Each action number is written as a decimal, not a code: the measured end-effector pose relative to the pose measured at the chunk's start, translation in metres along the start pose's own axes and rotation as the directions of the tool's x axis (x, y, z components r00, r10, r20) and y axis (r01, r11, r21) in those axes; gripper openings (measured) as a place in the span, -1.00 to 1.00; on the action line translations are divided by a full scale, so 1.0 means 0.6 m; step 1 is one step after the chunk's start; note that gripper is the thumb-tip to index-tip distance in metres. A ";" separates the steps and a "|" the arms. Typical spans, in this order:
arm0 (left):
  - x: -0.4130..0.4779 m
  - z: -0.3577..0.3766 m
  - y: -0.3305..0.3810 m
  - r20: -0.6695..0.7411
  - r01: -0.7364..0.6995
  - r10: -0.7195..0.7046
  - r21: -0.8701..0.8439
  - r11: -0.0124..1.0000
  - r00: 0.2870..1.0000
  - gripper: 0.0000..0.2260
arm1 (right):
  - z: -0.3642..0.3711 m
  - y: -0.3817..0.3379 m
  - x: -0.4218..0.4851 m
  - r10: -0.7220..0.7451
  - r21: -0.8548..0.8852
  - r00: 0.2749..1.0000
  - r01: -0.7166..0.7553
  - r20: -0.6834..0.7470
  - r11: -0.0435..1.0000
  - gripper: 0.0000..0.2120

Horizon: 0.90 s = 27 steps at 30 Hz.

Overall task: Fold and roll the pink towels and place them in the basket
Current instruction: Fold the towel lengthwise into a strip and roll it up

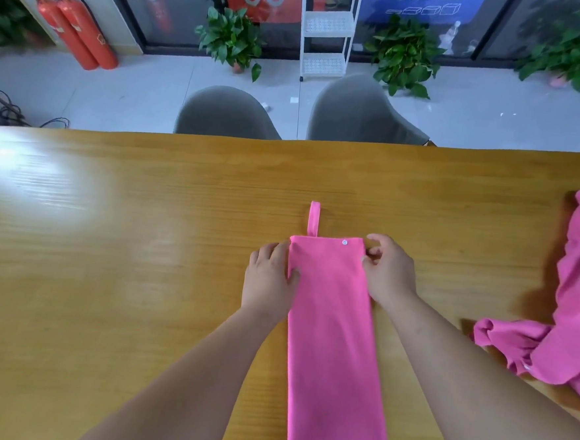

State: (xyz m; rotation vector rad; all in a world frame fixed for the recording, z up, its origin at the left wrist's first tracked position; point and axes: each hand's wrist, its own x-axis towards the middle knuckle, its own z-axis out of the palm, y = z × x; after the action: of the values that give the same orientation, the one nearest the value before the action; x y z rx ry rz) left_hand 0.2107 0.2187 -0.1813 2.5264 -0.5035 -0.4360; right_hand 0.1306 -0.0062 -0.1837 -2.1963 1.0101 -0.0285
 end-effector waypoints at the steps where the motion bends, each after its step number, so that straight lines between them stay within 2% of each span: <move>1: 0.013 -0.003 0.006 0.005 0.049 -0.049 -0.064 0.997 0.999 -0.49 | 0.001 -0.004 0.012 0.029 -0.013 1.000 -0.029 0.005 0.999 -0.60; 3: 0.040 -0.006 0.017 0.043 0.131 -0.126 -0.152 0.980 0.991 -0.44 | 0.001 -0.011 0.033 0.077 -0.077 0.996 -0.074 0.041 0.994 -0.57; 7: 0.080 -0.006 0.032 0.114 0.258 -0.240 -0.190 0.947 0.964 -0.38 | 0.001 -0.025 0.053 0.112 -0.159 0.986 -0.092 0.123 0.983 -0.63; 11: 0.097 -0.009 0.036 0.145 0.339 -0.311 -0.245 0.909 0.939 -0.53 | -0.004 -0.021 0.054 0.101 -0.171 0.980 -0.072 0.172 0.983 -0.78; 15: 0.097 -0.023 0.043 0.178 0.302 -0.258 -0.295 0.907 0.950 -0.79 | -0.020 -0.013 0.053 0.021 0.030 0.982 -0.027 0.188 0.999 -0.86; 18: 0.092 -0.039 0.039 0.198 0.285 -0.224 -0.378 0.881 0.954 -0.89 | -0.035 -0.002 0.046 -0.020 0.252 0.954 -0.059 0.300 0.966 -0.85; 22: 0.084 -0.072 0.038 0.354 0.320 -0.106 -0.628 0.709 0.929 -0.85 | -0.082 -0.017 0.031 -0.049 0.540 0.922 -0.182 0.385 0.822 -0.78; 27: 0.074 -0.142 0.060 0.420 0.259 0.114 -0.727 0.636 0.900 -0.69 | -0.151 -0.049 0.010 -0.190 0.601 0.917 -0.066 0.352 0.797 -0.62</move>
State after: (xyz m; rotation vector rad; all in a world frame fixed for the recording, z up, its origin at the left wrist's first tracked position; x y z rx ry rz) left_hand 0.2742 0.2073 -0.1012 1.5916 -0.2661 -1.0201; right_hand 0.1273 -0.0511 -0.0993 -1.5513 0.5817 0.0563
